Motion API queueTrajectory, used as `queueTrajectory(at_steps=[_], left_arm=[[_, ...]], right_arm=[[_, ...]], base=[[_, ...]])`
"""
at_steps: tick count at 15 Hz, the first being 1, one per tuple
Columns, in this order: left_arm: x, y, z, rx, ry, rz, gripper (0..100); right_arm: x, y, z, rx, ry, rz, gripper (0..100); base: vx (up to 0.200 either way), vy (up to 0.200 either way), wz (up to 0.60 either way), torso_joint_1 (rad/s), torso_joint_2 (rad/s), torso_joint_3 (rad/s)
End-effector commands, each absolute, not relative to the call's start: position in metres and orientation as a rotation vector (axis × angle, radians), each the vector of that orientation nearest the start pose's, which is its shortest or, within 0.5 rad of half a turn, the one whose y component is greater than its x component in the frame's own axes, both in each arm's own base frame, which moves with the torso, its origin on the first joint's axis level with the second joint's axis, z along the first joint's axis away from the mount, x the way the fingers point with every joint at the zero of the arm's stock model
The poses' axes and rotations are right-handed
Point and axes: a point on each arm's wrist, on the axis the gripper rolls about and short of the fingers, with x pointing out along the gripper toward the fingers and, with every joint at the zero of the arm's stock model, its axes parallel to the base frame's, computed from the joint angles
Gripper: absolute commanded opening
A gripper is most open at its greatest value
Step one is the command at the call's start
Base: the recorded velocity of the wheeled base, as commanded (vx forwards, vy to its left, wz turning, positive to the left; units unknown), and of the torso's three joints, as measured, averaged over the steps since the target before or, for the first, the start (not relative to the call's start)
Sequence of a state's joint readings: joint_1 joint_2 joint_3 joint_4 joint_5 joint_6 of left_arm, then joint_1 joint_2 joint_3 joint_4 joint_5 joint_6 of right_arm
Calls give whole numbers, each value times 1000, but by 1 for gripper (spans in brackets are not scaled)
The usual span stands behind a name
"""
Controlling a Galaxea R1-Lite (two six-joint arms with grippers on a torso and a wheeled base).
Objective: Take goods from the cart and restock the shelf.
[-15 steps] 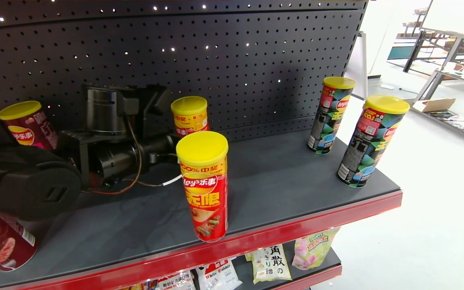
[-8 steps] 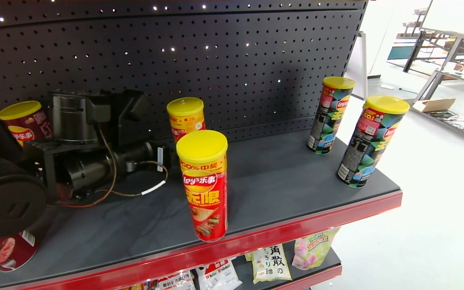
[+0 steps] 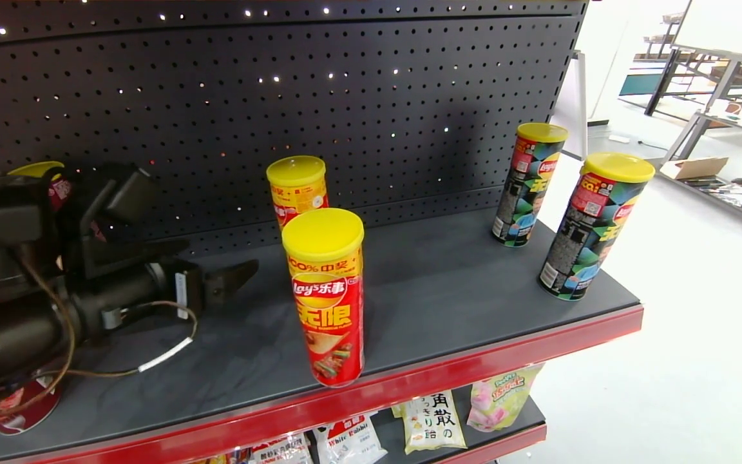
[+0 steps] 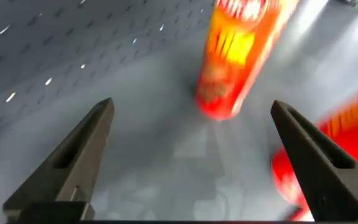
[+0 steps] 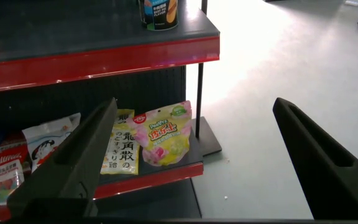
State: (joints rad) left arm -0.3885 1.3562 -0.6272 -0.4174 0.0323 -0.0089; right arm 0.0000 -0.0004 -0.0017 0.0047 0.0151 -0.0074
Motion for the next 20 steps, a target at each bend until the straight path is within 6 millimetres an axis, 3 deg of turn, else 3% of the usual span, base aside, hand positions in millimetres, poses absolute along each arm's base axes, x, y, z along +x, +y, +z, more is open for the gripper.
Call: queueTrajectory(at_steps=[1, 4, 5, 6, 9, 10, 15, 20], left_arm=[[108, -37, 206, 47, 261, -300, 100], [15, -4, 199, 37, 243, -288, 100], [4, -1, 196, 38, 245, -289, 100], [-32, 11, 181, 31, 221, -289, 100], [-52, 18, 153, -42, 133, -267, 100], [-54, 19, 151, -43, 120, -263, 100], [-47, 17, 167, 175, 97, -284, 100], [-46, 17, 169, 192, 77, -269, 100]], right_arm=[[-23, 0, 75, -8, 3, 15, 100], [-23, 0, 75, -8, 3, 17, 100], [-23, 0, 75, -8, 3, 15, 100], [-23, 0, 75, -8, 3, 15, 100], [-23, 0, 75, -8, 3, 17, 100], [-23, 0, 75, -8, 3, 15, 100], [-23, 0, 75, -8, 3, 17, 100], [-23, 0, 75, -11, 3, 17, 100]], base=[[0, 0, 0, 0, 0, 0], [0, 0, 0, 0, 0, 0], [0, 0, 0, 0, 0, 0], [0, 0, 0, 0, 0, 0], [0, 0, 0, 0, 0, 0], [0, 0, 0, 0, 0, 0], [0, 0, 0, 0, 0, 0], [-80, 0, 0, 3, 0, 2]])
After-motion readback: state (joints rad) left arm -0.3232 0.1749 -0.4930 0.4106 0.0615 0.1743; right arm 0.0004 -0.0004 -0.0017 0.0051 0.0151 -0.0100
